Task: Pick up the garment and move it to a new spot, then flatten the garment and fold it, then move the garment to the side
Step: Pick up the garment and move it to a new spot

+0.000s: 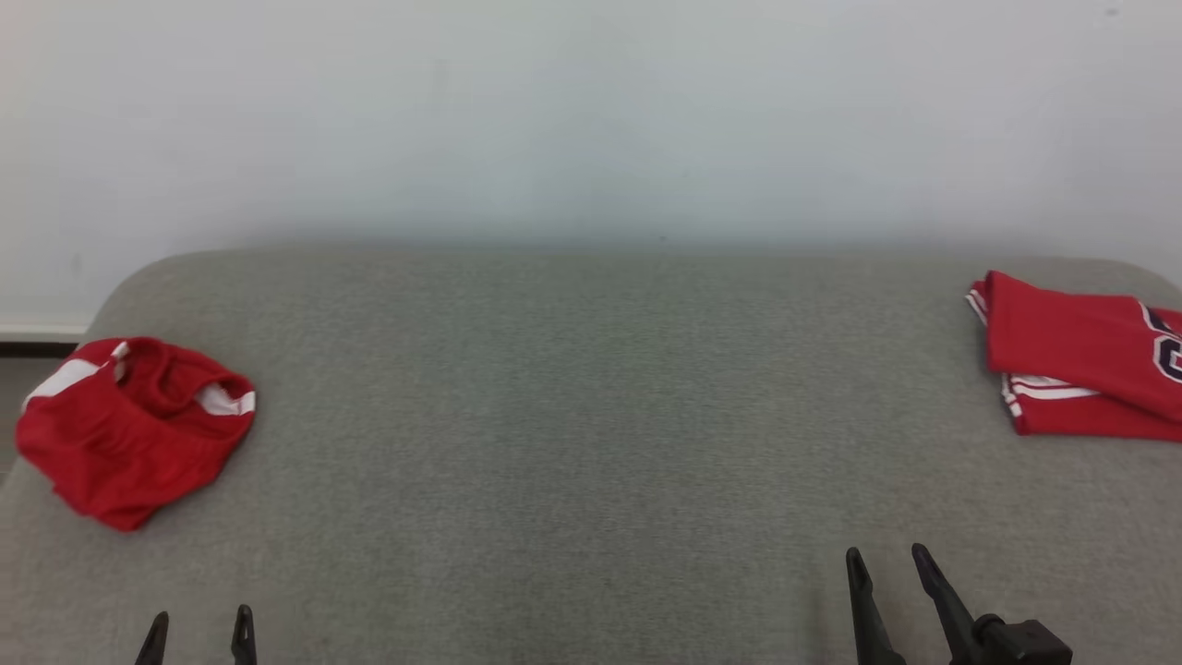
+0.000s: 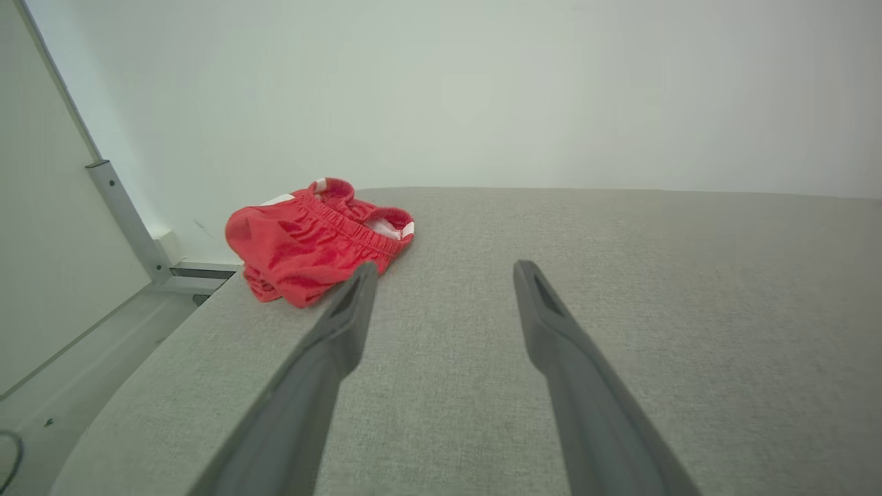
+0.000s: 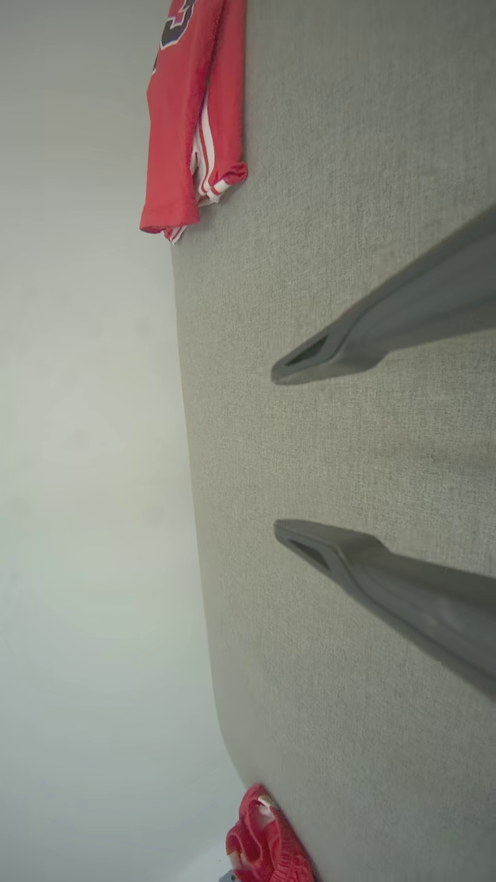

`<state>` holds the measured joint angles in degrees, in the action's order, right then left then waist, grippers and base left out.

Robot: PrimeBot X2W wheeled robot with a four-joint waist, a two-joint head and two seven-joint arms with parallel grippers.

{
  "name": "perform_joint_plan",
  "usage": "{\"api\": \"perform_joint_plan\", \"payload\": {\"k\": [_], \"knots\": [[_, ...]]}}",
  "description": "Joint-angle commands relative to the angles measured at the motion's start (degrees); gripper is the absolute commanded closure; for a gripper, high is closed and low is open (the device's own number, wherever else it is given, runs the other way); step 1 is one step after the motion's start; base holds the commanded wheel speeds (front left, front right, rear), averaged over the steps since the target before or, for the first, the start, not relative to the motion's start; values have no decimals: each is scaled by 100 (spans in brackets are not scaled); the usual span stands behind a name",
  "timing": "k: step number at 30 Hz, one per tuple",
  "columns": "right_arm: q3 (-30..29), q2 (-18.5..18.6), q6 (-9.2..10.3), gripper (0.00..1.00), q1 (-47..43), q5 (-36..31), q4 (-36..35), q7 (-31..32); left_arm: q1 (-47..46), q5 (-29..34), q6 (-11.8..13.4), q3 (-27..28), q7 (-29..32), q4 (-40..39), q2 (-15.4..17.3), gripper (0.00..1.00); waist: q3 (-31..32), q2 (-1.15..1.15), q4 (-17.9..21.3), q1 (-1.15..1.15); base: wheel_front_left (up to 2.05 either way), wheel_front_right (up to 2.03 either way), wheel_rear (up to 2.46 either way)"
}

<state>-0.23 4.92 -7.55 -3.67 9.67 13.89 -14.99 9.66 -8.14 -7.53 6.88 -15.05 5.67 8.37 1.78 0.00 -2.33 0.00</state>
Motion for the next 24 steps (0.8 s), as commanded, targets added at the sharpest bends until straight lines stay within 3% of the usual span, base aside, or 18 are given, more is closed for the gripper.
{"api": "perform_joint_plan", "payload": {"k": [1, 14, 24], "knots": [[19, -46, 15, 0, -50, 28, 7, -24, -39, 32, 13, 29, -17, 29, 27, 0, -3, 0, -331, 0, 0, 0, 0], [42, -114, 15, 0, -129, 6, 54, -24, 83, 52, 26, 224, -17, 118, 15, 0, 9, 0, -1676, 0, 0, 0, 0], [108, -124, 15, 0, -103, -12, 55, -24, 94, 32, 23, 312, -17, 143, 7, 0, -23, 0, -2344, 0, 0, 0, 0]]}}
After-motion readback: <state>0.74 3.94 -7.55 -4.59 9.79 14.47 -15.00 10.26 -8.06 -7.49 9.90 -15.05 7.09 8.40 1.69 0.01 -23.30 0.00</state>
